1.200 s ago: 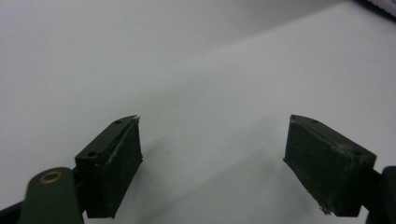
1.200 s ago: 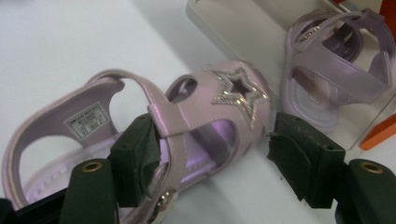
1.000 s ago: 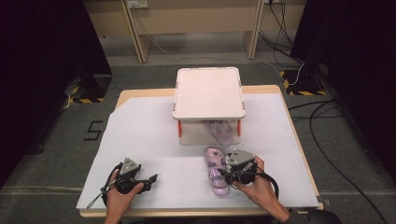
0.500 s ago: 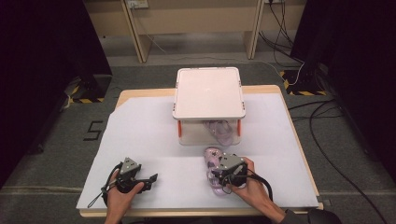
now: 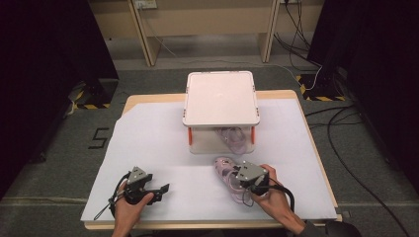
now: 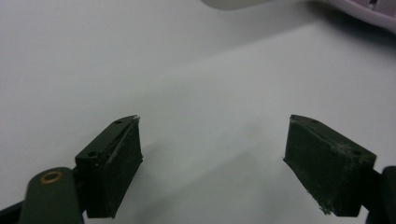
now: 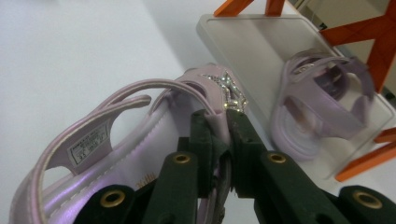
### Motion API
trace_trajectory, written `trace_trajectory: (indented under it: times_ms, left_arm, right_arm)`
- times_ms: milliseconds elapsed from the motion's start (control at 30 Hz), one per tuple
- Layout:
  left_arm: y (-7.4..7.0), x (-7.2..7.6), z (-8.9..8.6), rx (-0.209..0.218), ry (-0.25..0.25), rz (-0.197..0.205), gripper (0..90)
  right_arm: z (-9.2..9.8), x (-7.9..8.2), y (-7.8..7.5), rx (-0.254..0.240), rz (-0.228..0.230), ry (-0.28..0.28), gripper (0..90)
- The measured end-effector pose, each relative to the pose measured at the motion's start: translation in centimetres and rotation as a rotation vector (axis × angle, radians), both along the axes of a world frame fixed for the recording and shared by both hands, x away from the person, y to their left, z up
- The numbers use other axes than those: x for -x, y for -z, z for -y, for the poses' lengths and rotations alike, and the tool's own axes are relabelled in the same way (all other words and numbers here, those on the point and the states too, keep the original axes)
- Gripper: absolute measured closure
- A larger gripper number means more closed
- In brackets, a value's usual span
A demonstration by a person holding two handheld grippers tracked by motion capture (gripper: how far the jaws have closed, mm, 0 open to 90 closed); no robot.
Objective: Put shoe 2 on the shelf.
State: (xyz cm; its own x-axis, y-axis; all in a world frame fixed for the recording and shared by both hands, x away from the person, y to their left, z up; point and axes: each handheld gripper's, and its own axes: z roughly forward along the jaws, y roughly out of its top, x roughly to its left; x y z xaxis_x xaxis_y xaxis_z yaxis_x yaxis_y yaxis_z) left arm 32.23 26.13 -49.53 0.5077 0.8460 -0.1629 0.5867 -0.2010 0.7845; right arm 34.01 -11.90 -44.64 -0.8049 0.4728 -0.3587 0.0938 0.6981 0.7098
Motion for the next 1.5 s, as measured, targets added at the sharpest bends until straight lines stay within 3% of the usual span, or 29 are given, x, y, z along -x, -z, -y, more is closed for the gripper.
trace_trajectory:
  times_ms: [133,200,300,333,367,400,433,600,867,1000,1300,1500]
  left_arm:
    - [-0.6,-0.3,1.4,0.042,0.016,0.023,18.1]
    - [-0.9,-0.4,2.6,0.042,0.04,0.041,18.4]
    - [-1.1,-0.7,4.3,0.03,0.07,0.058,20.8]
    - [-1.1,-1.0,5.8,0.021,0.09,0.068,23.5]
    - [-1.1,-1.0,5.8,0.021,0.09,0.068,24.5]
    - [-1.1,-1.6,7.2,0.009,0.111,0.071,24.7]
    - [-1.1,-1.6,7.2,0.009,0.111,0.071,25.0]
    - [-1.5,-3.2,11.0,-0.018,0.174,0.094,28.4]
    - [-2.2,-6.1,16.4,-0.037,0.209,0.12,33.7]
    - [-2.1,-7.6,18.2,-0.089,0.185,0.152,37.3]
    - [-2.0,-10.1,20.3,-0.094,0.151,0.137,35.8]
    - [-1.9,-11.1,21.2,-0.115,0.116,0.153,34.6]
  right_arm:
    - [1.5,0.5,-0.7,-0.026,0.011,0.015,82.3]
    - [1.9,0.5,-0.8,-0.033,0.012,0.022,82.3]
    - [3.1,0.6,-1.0,-0.034,0.016,0.045,82.3]
    - [4.0,0.7,-1.2,-0.042,0.019,0.065,82.3]
    - [4.0,0.7,-1.2,-0.042,0.019,0.065,82.3]
    - [4.7,0.8,-1.4,-0.049,0.02,0.086,82.3]
    - [4.7,0.8,-1.4,-0.049,0.02,0.086,82.3]
    - [6.5,0.9,-1.6,-0.057,0.035,0.137,82.3]
    - [7.6,0.1,-1.5,-0.055,0.038,0.178,82.2]
    - [7.8,0.0,-1.6,-0.064,0.032,0.194,82.0]
    - [8.2,-0.2,-1.6,-0.071,0.025,0.207,81.8]
    - [8.3,-0.3,-1.6,-0.07,0.025,0.208,81.7]
